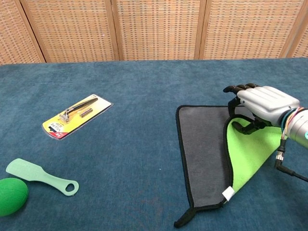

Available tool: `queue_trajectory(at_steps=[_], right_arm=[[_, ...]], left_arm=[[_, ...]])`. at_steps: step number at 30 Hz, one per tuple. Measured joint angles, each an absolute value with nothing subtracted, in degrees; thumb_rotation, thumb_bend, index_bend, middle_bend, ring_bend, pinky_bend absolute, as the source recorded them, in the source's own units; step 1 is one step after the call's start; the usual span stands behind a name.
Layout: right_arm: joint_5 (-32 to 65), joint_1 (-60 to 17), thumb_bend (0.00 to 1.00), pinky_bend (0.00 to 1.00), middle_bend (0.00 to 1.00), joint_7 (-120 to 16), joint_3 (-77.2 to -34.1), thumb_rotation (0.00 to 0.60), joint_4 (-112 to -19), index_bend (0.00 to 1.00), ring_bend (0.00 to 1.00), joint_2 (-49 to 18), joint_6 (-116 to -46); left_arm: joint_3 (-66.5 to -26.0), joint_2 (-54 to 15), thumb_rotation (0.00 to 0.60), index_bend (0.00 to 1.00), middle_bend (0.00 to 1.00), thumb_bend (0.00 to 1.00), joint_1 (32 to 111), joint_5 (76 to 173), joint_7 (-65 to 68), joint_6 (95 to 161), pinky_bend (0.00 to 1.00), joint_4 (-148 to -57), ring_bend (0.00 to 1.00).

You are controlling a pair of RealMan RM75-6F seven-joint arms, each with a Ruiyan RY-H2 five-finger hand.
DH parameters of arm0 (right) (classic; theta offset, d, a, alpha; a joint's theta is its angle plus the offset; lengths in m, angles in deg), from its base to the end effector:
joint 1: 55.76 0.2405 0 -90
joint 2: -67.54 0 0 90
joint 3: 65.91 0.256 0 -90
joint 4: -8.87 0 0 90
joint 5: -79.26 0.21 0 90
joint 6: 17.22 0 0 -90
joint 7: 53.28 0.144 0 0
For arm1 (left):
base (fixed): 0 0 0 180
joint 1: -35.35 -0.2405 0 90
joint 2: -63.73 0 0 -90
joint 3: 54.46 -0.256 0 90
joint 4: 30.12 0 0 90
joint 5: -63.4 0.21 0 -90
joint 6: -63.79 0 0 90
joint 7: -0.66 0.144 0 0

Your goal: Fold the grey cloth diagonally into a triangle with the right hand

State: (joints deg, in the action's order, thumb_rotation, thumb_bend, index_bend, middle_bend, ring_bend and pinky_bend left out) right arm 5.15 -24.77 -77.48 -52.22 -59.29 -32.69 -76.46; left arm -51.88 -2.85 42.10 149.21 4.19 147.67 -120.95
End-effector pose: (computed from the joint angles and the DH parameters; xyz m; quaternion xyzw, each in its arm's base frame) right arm -0.2086 -0.3294 -0.0413 0.7161 -0.3352 0.3389 0.5099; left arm -0.3083 0.1904 0.1443 -0.6132 -0.3725 -0.3778 0.5853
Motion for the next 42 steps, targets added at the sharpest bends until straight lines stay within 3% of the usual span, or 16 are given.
queue_trajectory(at_steps=[21,42], right_arm=[[8.91,-18.7,0.57,0.0,0.08,-79.06,-50.28,0.6,-56.69,0.57,0.0,-34.61,-74.05],[11.37,-11.61,0.57,0.0,0.09,-77.56,-48.42,0.6,-47.85,0.57,0.0,-38.98,-70.58]], left_arm=[[-51.35,-2.71,0.6,0.0,0.0,0.06,42.47,147.56,2.9,146.57,0.0,-120.36,0.0],[-50.45,-2.95,0.6,0.0,0.0,0.06,43.46,144.79,1.29,144.0,0.0,-118.9,0.0]])
